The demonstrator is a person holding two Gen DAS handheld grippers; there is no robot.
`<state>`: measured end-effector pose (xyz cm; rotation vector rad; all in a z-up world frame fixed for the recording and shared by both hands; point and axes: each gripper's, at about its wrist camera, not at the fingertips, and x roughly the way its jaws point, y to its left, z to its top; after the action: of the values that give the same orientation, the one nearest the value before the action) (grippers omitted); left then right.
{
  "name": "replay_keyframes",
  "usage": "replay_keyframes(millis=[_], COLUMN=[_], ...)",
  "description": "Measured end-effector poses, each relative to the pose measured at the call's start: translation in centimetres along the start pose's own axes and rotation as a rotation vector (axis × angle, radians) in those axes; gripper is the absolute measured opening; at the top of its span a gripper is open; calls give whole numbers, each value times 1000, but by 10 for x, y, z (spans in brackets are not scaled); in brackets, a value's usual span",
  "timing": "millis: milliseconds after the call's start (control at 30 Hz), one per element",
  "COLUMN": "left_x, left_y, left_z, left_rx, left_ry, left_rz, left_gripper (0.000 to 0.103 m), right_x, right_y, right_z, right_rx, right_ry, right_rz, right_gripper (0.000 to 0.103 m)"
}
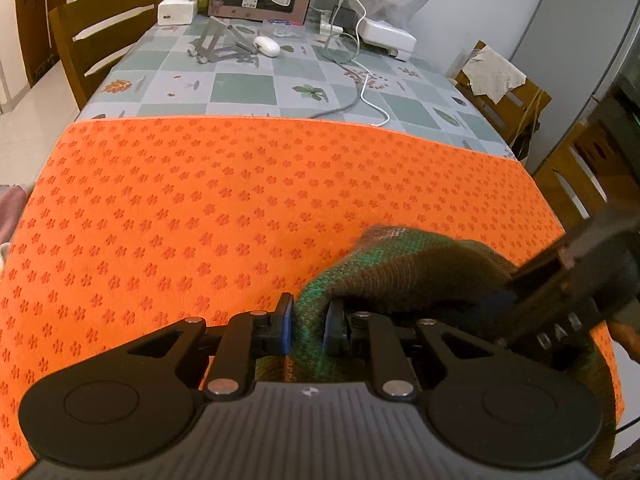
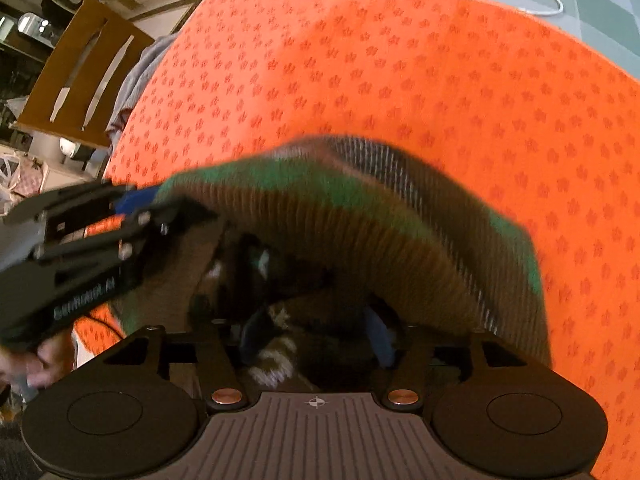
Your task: Fold clothes
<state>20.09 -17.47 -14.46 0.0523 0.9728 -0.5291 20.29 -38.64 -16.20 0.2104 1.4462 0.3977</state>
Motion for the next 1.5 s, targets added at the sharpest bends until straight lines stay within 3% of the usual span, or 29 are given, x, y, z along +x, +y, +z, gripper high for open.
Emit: replay_keyframes(millis=[233,333,367,433,467,633,833,1100,1167,1267,1333,1500], left_x=[-3,-4,-4,-4,-4,-6,-12,-18,-25,-40,-51,-73], left_y=[1,3,3,2,2,7,1,20,26,36,44,61], left_z=[-5,-8,-9,-11,-12,-13,-14,-17,-17,-11,-7,-5], left_rx=[9,4,7,17,20,14,84,14,2,-44,-79,-155], left_ry=[12,23,25,27,30,35,13,16,-5,-39,-61,-68], left_rz=[27,34,38,48,54,75,151,197,214,236,250,235], left_gripper=[25,25,26,26,26,30,31,31,26,16,16,16], right_x=[-3,-1,-1,-1,0,-23,-97,-193,-213,-234,-242,-218], right_y=[4,8,9,11,11,16,17,20,20,22,17,0], right_z=[-44,-61,-65,-70,-72,-83,-88,-72,-64,-45,-33,-14], right_rx=[18,11,7,12,14,19,59,45,41,19,17,35], right_ry=[4,-17,-23,-37,-44,-113,-289,-510,-554,-612,-638,-591], right_rz=[25,23,19,35,45,77,263,411,434,421,391,272], right_gripper=[63,59,54,33,15,11,10,9,9,9,9,9])
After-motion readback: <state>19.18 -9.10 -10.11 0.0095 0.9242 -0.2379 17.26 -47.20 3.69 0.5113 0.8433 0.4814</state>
